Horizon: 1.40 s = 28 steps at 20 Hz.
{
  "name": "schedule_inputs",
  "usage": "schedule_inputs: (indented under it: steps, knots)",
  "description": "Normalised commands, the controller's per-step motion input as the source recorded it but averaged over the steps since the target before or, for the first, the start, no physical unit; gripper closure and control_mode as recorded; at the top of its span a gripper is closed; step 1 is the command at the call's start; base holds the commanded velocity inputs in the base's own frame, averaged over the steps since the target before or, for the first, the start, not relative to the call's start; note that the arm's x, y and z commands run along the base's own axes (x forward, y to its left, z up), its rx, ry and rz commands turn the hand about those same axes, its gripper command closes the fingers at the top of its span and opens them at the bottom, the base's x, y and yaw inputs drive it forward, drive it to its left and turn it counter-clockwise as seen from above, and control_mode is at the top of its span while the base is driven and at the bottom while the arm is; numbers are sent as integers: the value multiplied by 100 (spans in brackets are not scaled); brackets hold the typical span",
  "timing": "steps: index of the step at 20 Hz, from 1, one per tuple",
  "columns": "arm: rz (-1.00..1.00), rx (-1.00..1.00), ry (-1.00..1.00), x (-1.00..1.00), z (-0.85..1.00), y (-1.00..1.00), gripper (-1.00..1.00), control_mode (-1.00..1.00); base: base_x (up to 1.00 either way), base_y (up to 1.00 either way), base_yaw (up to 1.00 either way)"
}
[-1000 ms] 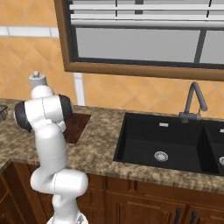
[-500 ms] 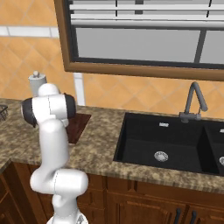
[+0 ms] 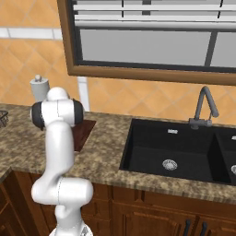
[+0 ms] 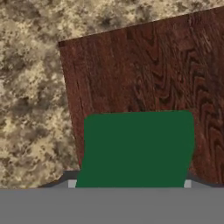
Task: Pick up the sponge from the counter and clean the cutting board by briefly scrubbing or pressing down on the cutting board. Once finished, release the sponge.
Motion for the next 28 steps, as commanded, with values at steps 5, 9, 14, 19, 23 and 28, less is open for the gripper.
schedule_inputs:
  steps: [5, 9, 14, 19, 23, 28]
  knots:
    - [0, -1, 0, 44, -1, 0, 100, -100, 0, 0, 0]
    - [0, -1, 0, 1, -3, -18, 100, -100, 0, 0, 0]
    - [2, 0, 0, 0, -20, -62, 100, -100, 0, 0, 0]
    - [14, -3, 0, -6, -46, -81, 100, -100, 0, 0, 0]
    - [13, -1, 0, 0, -38, -62, 100, -100, 0, 0, 0]
    - [15, -6, 0, -19, -13, -58, 100, -100, 0, 0, 0]
